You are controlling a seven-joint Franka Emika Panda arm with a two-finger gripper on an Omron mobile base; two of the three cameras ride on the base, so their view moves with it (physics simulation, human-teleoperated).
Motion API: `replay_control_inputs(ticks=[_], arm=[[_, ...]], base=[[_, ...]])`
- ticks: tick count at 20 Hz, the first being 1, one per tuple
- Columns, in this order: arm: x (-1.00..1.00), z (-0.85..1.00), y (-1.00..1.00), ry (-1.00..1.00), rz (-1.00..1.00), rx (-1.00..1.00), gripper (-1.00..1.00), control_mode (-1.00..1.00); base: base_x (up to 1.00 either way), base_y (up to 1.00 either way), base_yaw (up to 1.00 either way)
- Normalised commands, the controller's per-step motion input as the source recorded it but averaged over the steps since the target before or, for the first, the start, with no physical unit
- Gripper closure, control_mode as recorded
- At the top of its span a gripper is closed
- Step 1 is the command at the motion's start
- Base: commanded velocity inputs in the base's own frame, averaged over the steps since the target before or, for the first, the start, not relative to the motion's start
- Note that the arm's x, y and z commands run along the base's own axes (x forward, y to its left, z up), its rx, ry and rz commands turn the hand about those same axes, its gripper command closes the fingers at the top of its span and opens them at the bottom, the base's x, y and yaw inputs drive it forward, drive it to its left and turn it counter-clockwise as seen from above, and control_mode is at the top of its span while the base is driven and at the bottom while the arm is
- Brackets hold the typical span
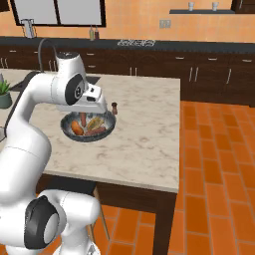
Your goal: Place one bun and one sausage from the bowl on each plate.
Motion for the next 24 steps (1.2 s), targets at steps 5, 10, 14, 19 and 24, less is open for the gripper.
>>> replay_control_inputs(ticks=[5,10,14,19,24], arm=[[0.00,0.00,0.00,0.00,0.00,0.00,-1.00,-1.00],[0.27,-0.17,0.57,0.02,-0.13,0.03,-1.00,-1.00],[0.64,-0.24,0.46,0.08,-0.13,0.08,-1.00,-1.00],[0.64,-0.20,0.20,0.06,-0.06,0.00,-1.00,-1.00],[1.00,-0.66,0.13,0.23,-0.06,0.10,-1.00,-1.00]], base=[[0.00,0.00,0.00],[0.00,0.00,0.00],[0.00,0.00,0.00],[0.00,0.00,0.00],[0.00,0.00,0.00]])
